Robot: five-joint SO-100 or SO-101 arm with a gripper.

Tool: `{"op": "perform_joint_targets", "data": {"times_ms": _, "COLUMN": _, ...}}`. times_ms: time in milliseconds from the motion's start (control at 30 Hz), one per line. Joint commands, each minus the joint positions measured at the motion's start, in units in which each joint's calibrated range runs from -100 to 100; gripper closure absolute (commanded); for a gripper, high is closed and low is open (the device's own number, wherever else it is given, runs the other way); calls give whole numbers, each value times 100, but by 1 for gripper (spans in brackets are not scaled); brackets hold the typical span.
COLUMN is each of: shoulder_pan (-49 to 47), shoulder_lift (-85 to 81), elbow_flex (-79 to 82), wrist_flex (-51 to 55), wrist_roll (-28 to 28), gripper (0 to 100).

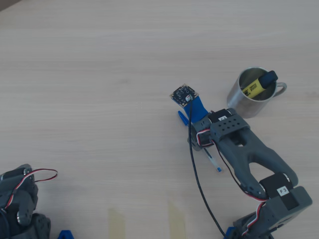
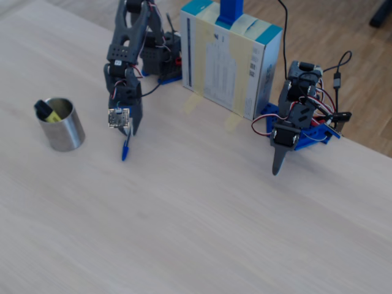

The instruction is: Grab the blue pen and put it in the silver cup.

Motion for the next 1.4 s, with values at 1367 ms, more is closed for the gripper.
{"op": "perform_joint_targets", "data": {"times_ms": 1367, "shoulder_pan": -337, "shoulder_lift": -2435, "elbow_flex": 1608, "wrist_flex": -1112, "wrist_roll": -181, "gripper": 98}}
